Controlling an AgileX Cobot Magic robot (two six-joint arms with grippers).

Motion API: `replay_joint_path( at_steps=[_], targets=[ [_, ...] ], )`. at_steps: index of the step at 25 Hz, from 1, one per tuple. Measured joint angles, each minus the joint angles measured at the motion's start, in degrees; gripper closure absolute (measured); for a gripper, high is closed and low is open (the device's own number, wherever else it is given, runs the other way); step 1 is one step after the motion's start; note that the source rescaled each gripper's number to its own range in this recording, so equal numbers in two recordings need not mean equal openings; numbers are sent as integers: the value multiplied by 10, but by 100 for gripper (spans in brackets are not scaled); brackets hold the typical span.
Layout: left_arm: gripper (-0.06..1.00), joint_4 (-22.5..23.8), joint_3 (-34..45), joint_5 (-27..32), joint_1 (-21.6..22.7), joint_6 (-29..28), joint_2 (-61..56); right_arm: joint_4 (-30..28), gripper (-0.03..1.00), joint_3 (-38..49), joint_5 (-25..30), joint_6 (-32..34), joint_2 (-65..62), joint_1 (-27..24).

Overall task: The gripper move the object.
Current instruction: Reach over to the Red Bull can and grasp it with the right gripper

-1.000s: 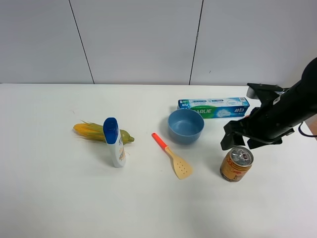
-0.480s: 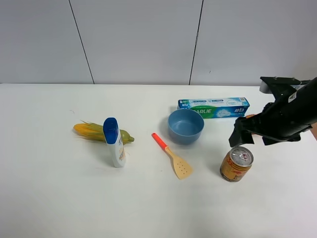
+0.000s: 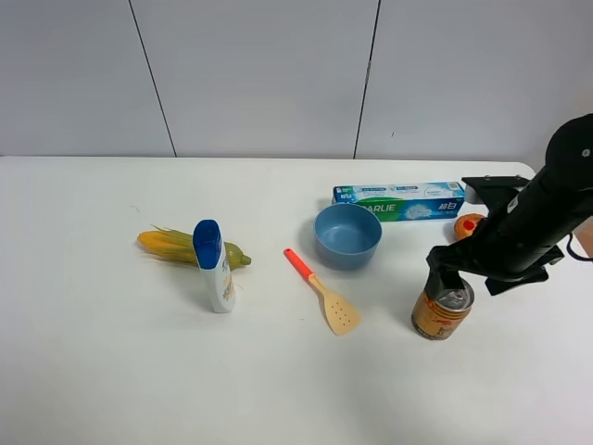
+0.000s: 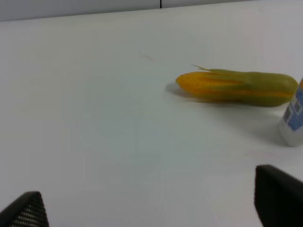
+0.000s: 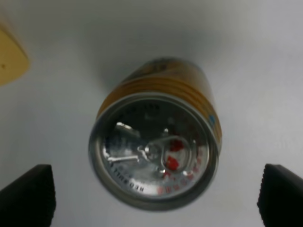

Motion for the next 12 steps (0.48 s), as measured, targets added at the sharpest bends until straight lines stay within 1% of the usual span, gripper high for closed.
replay_joint_path(
  at_steps=[4,12],
  targets=[
    [-6,0,0,0,0,0,0,-2,23,0,-14,-1,44,0],
    [-6,0,0,0,0,0,0,0,24,0,-43,-2,83,0]
  ],
)
